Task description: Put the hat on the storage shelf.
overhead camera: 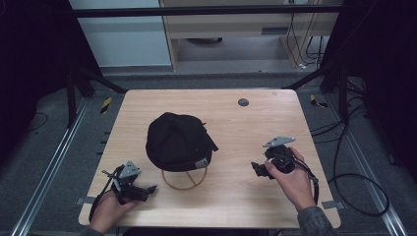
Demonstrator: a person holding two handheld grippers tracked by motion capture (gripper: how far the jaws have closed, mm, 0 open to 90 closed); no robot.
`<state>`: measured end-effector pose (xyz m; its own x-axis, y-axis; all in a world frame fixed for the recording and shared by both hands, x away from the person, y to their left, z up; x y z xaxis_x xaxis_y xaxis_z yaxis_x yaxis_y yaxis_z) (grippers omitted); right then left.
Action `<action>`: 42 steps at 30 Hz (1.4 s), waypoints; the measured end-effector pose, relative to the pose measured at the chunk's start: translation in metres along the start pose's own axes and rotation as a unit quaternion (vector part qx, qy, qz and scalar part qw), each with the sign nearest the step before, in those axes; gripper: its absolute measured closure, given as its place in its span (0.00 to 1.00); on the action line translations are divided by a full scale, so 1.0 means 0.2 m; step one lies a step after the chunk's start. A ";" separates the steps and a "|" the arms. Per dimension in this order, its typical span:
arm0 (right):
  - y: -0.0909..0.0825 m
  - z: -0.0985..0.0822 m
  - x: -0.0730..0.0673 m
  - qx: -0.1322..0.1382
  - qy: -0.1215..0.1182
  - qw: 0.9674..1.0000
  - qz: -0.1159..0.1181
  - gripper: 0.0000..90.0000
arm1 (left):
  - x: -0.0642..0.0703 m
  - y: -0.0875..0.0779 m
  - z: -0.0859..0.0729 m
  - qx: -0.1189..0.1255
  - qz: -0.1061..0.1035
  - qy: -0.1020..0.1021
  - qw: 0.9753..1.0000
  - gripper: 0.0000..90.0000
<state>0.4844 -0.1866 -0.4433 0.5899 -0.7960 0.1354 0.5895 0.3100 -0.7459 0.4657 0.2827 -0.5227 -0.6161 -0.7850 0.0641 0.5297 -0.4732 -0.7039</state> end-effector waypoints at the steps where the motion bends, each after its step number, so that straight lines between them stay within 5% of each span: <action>1: 0.01 -0.02 -0.01 -0.004 0.000 1.000 0.001 0.17 | 0.00 0.00 0.00 0.000 0.000 0.000 1.000 0.00; 11: 0.12 -0.12 -0.06 -0.015 0.011 1.000 0.015 0.17 | 0.00 0.00 0.00 0.000 0.001 -0.001 1.000 0.00; 29: 0.33 -0.15 -0.08 -0.015 0.053 0.998 0.011 0.14 | 0.00 0.00 0.00 0.000 0.001 -0.002 1.000 0.00; 37: 0.35 -0.16 -0.10 0.002 0.048 0.999 -0.008 0.08 | 0.00 0.00 0.00 0.000 0.001 -0.002 1.000 0.00; 42: 0.37 -0.19 -0.13 0.041 0.050 0.998 -0.019 0.04 | 0.00 0.00 0.00 0.000 0.001 -0.002 1.000 0.00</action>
<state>0.4924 -0.1631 -0.5257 0.5107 -0.8546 0.0943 0.6562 0.3165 -0.6850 0.4654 0.2826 -0.5228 -0.6128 -0.7876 0.0650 0.5313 -0.4715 -0.7038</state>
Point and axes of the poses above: each handheld gripper's, and its own axes: y roughly forward along the jaws, z roughly out of its top, x roughly to its right, the point moved 2 cm from there along y, roughly forward along the jaws, and after that the axes turned 7 degrees about -y, right-handed, at the moved point
